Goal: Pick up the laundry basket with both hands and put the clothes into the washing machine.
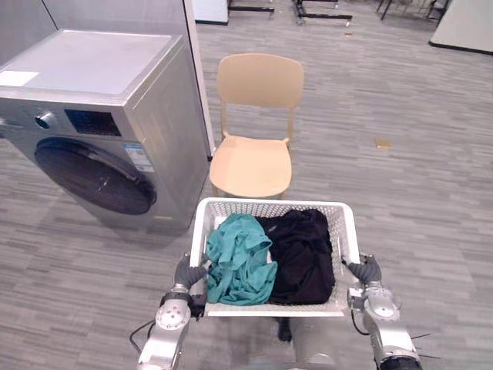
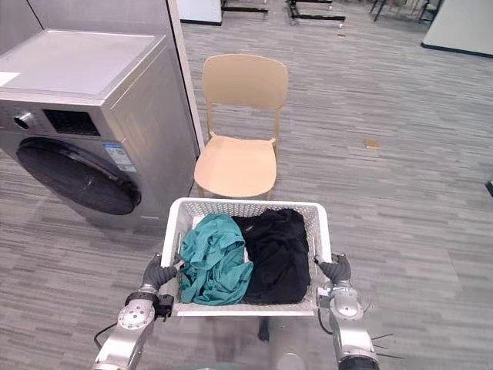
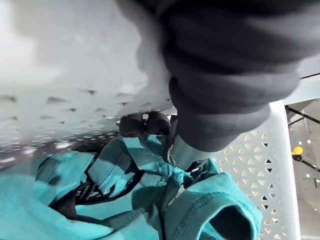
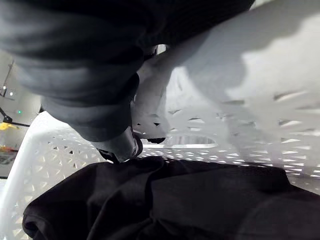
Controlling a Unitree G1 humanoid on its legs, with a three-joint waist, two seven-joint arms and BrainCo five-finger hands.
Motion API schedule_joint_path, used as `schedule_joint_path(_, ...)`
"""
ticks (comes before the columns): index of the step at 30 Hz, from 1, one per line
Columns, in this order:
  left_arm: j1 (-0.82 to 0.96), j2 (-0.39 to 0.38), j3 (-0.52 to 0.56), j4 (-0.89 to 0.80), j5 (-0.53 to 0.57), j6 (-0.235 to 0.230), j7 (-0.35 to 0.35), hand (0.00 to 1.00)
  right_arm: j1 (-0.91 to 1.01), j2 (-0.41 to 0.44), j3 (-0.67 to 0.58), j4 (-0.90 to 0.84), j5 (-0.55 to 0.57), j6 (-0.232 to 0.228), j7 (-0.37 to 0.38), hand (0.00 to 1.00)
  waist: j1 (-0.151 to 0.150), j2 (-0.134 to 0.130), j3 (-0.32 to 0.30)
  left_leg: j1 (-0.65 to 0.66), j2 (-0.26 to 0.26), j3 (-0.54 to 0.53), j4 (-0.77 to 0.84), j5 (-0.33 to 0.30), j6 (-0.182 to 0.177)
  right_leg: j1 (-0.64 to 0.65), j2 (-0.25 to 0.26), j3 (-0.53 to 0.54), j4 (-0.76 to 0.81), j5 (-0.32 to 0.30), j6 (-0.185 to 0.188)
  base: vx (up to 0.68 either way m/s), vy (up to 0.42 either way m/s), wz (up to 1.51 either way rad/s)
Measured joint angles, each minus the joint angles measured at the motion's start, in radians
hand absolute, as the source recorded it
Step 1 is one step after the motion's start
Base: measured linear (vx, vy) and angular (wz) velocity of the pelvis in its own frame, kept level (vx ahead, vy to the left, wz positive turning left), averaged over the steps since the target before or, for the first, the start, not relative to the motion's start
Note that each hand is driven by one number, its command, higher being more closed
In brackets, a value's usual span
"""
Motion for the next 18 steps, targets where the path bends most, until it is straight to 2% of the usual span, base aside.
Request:
schedule_joint_path(1,0.007,-0.033,0.003,0.009,0.009,0.002,0.000,1.00,0.001,-0.016,-0.003,0.000,0.000,0.002,0.000,1.00,0.010,0.054,-0.017,-0.021,0.048,-0.009,0.078,0.010,-0.014,0.002,0.039,-0.026,0.047,-0.028,-0.014,0.91,-0.118,0.21)
schedule_joint_path(2,0.000,-0.041,0.013,0.008,0.010,0.002,-0.001,1.00,-0.002,-0.019,-0.005,-0.008,0.001,0.003,0.000,1.00,0.015,0.081,-0.011,-0.093,0.089,-0.012,0.273,0.084,-0.064,0.026,0.056,-0.052,0.106,-0.101,-0.019,0.86,-0.156,0.22)
schedule_joint_path(3,0.003,-0.053,0.024,0.008,0.011,0.002,-0.003,1.00,0.007,-0.020,-0.002,-0.020,0.001,0.003,0.000,1.00,0.014,0.090,-0.002,-0.161,0.107,-0.009,0.445,0.226,-0.075,0.080,0.068,-0.065,0.113,-0.152,-0.017,0.97,-0.185,0.29)
schedule_joint_path(4,0.020,-0.063,0.038,0.005,0.011,0.002,-0.006,1.00,0.020,-0.010,0.007,-0.041,0.001,0.004,0.000,1.00,0.026,0.090,-0.001,-0.225,0.136,-0.003,0.611,0.374,-0.104,0.153,0.079,-0.062,0.093,-0.189,-0.014,0.88,-0.148,0.29)
schedule_joint_path(5,0.034,-0.065,0.038,-0.004,0.011,-0.002,-0.007,1.00,0.038,-0.006,0.007,-0.082,0.002,0.004,-0.001,1.00,0.027,0.096,0.000,-0.338,0.202,0.014,0.865,0.357,-0.097,0.248,0.096,-0.072,0.048,-0.211,-0.017,0.57,-0.076,0.15)
schedule_joint_path(6,0.037,-0.063,0.037,-0.006,0.010,-0.009,-0.008,1.00,0.037,-0.007,0.007,-0.094,0.003,0.001,-0.003,1.00,0.030,0.094,0.003,-0.393,0.230,0.031,0.961,0.324,-0.077,0.289,0.105,-0.073,0.030,-0.212,-0.017,0.52,-0.058,0.07)
schedule_joint_path(7,0.036,-0.060,0.037,-0.016,0.008,-0.012,-0.007,1.00,0.029,-0.008,0.005,-0.106,0.002,0.001,-0.007,1.00,0.054,0.080,0.012,-0.484,0.263,0.072,1.054,0.246,-0.005,0.375,0.108,-0.059,-0.019,-0.214,-0.020,0.50,-0.049,-0.11)
schedule_joint_path(8,0.034,-0.063,0.037,-0.027,0.008,-0.018,-0.007,1.00,0.025,-0.009,0.001,-0.121,0.002,0.001,-0.010,1.00,0.070,0.065,0.018,-0.566,0.273,0.094,1.043,0.181,0.015,0.443,0.096,-0.051,-0.070,-0.214,-0.020,0.72,-0.036,-0.16)
schedule_joint_path(9,0.033,-0.065,0.036,-0.036,0.008,-0.020,-0.007,1.00,0.025,-0.012,0.000,-0.128,0.003,-0.002,-0.015,1.00,0.078,0.063,0.019,-0.603,0.274,0.099,1.012,0.153,0.017,0.466,0.090,-0.047,-0.086,-0.214,-0.019,0.67,0.037,-0.21)
schedule_joint_path(10,0.030,-0.064,0.034,-0.037,0.008,-0.032,-0.007,1.00,0.016,-0.014,-0.002,-0.127,0.005,-0.005,-0.019,1.00,0.085,0.059,0.022,-0.664,0.267,0.099,0.906,0.112,0.014,0.500,0.074,-0.037,-0.103,-0.223,-0.004,0.62,0.121,-0.22)
schedule_joint_path(12,0.022,-0.063,0.031,-0.033,0.008,-0.032,-0.007,1.00,0.014,-0.016,-0.006,-0.117,0.013,-0.005,-0.020,1.00,0.083,0.053,0.031,-0.712,0.227,0.088,0.653,0.100,0.007,0.542,0.037,-0.023,-0.094,-0.267,0.048,0.48,0.181,-0.14)
schedule_joint_path(13,0.022,-0.065,0.017,-0.031,0.009,-0.032,-0.006,1.00,0.020,-0.019,-0.013,-0.103,0.020,-0.006,-0.021,1.00,0.075,0.074,0.022,-0.669,0.181,0.041,0.321,0.186,-0.011,0.549,0.024,-0.009,-0.040,-0.333,0.098,0.36,0.182,-0.06)
schedule_joint_path(14,0.024,-0.073,-0.001,-0.033,0.009,-0.032,-0.004,1.00,0.030,-0.040,-0.025,-0.104,0.020,-0.007,-0.020,1.00,0.074,0.111,0.020,-0.652,0.187,-0.004,0.175,0.338,-0.011,0.551,0.043,-0.001,-0.013,-0.369,0.115,0.42,0.255,0.06)
schedule_joint_path(15,-0.009,-0.054,-0.009,0.003,0.009,-0.030,-0.003,1.00,0.020,-0.015,-0.045,-0.037,0.020,-0.005,-0.021,1.00,0.066,0.072,0.034,-0.647,0.150,-0.002,0.221,0.313,0.003,0.567,-0.002,0.046,0.011,-0.419,0.130,0.37,0.209,0.17)
schedule_joint_path(16,-0.020,-0.044,0.001,0.019,0.010,-0.029,-0.004,1.00,0.019,0.000,-0.048,-0.004,0.020,-0.001,-0.019,1.00,0.065,0.043,0.032,-0.622,0.114,-0.001,0.169,0.310,0.009,0.568,-0.032,0.055,0.003,-0.422,0.135,0.35,0.177,0.22)
schedule_joint_path(18,-0.023,-0.019,0.003,0.048,0.009,-0.026,-0.004,1.00,0.012,0.026,-0.047,0.003,0.019,-0.001,-0.019,1.00,0.065,0.018,0.034,-0.605,0.090,0.019,0.116,0.315,0.016,0.563,-0.055,0.081,-0.018,-0.414,0.136,0.29,0.071,-0.06)
